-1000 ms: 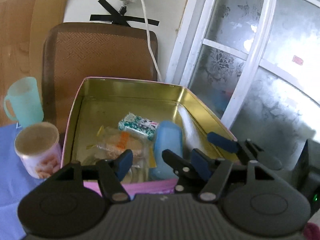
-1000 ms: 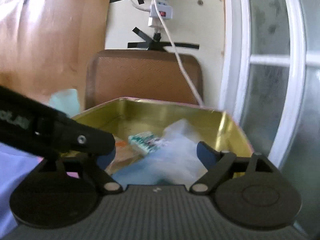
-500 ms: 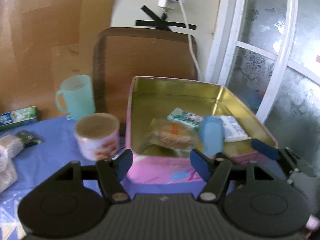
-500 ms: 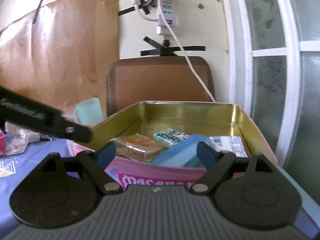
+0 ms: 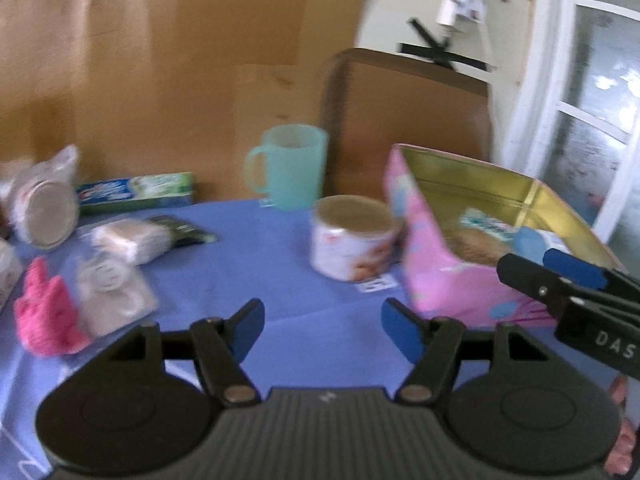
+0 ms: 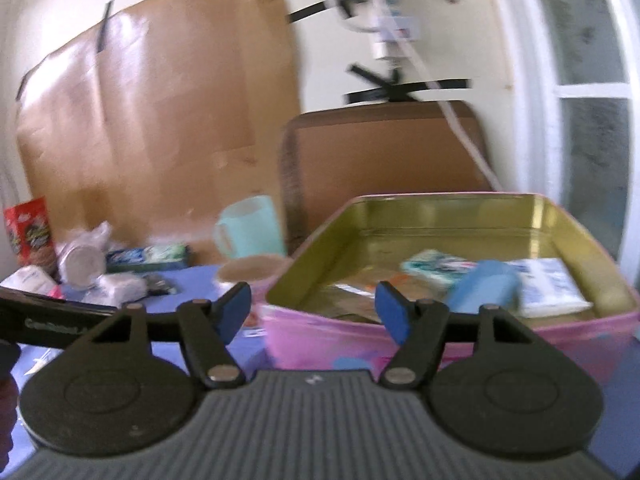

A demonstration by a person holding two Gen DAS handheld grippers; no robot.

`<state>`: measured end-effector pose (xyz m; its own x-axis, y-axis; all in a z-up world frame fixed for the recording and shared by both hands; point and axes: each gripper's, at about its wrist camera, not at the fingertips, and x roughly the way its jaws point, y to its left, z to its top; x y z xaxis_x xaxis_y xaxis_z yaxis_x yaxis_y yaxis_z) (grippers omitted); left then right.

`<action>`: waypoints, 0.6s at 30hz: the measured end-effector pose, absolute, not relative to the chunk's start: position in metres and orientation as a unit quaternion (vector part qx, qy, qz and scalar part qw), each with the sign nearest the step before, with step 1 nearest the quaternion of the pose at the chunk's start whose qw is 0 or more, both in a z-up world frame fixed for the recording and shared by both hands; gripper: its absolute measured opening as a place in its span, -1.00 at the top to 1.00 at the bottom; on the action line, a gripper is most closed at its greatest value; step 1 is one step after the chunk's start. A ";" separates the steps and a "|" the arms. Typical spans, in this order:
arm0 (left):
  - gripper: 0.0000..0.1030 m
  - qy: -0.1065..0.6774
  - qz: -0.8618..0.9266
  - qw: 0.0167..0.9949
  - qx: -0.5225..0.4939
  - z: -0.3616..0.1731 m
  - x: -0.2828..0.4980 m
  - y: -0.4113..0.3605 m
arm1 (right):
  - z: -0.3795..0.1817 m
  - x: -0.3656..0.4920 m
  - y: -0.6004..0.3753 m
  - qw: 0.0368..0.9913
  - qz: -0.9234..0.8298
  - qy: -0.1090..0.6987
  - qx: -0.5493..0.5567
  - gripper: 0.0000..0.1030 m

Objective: Organize soft objects
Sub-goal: 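Grasp the bag of cotton swabs with the right gripper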

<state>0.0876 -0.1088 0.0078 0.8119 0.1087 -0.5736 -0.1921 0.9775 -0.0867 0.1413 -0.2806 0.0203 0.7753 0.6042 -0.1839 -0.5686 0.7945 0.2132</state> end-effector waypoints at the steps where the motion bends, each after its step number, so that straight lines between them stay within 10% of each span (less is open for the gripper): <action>1: -0.29 0.298 0.084 0.948 -0.073 0.004 0.086 -0.101 | 0.021 0.138 -0.271 0.937 0.321 0.124 0.066 -0.37; 18: -0.42 0.215 0.209 0.944 -0.134 -0.028 0.016 0.005 | 0.051 0.195 -0.045 0.827 0.533 0.176 -0.045 -0.53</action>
<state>0.0165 0.0050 -0.0278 0.8201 0.3377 -0.4620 -0.4530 0.8764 -0.1635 0.1954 -0.0451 0.0513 0.3710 0.8648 -0.3383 -0.8963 0.4288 0.1129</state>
